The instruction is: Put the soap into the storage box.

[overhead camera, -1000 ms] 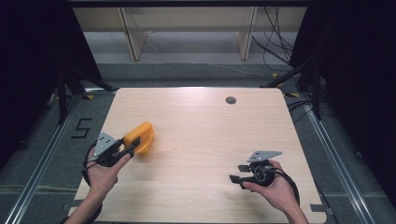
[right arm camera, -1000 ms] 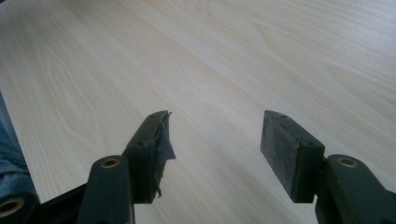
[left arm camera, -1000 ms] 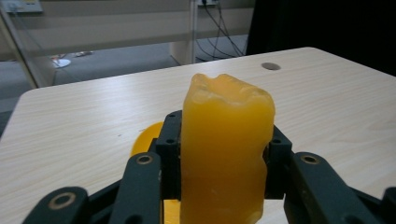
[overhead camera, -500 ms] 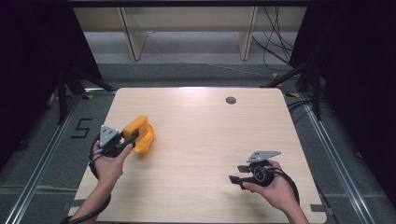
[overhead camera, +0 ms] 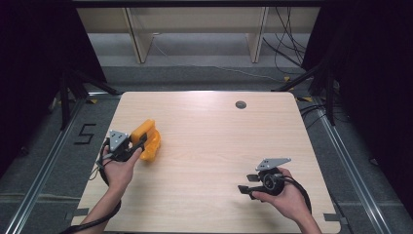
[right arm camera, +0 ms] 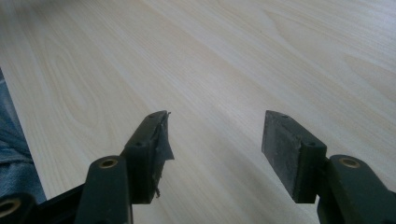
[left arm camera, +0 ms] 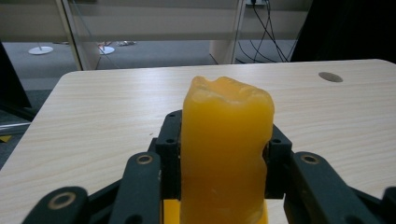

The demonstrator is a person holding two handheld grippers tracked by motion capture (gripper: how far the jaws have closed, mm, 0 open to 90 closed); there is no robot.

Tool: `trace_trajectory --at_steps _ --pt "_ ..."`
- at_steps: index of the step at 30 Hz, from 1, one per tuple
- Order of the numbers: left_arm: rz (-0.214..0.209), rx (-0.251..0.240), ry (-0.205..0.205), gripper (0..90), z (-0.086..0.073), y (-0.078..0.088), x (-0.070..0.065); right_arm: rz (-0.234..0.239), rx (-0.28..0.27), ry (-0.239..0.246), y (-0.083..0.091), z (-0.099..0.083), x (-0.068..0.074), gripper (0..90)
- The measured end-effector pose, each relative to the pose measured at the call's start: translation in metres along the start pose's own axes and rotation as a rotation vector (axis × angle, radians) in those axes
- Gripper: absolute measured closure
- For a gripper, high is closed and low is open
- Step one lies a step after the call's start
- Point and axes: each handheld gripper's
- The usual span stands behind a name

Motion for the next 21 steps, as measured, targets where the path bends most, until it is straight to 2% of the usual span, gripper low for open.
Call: trace_trajectory --at_steps 9,12,13,15,21 --pt "0.020 -0.002 -0.001 60.2 -0.003 -0.006 0.001 0.005 -0.010 0.007 0.000 0.001 0.001 42.1" --pt "0.024 -0.004 -0.012 60.2 -0.004 -0.008 0.001 0.005 -0.011 0.008 0.001 0.002 0.001 42.1" --pt "0.025 -0.002 -0.015 60.2 -0.004 -0.008 0.001 0.011 -0.003 -0.006 0.001 0.002 0.003 42.1" --pt "0.025 -0.004 -0.017 60.2 -0.006 -0.009 0.000 0.006 -0.005 0.008 0.001 0.002 0.002 42.2" --pt "0.031 0.009 -0.039 60.2 -0.010 -0.012 0.000 0.006 -0.009 0.012 0.000 0.001 0.003 42.2"
Point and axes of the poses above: each handheld gripper's, and its own axes: y roughly backward along the jaws, z roughly out of its top, x roughly to its left, and after that the axes turned 11 degrees about -z, right-handed
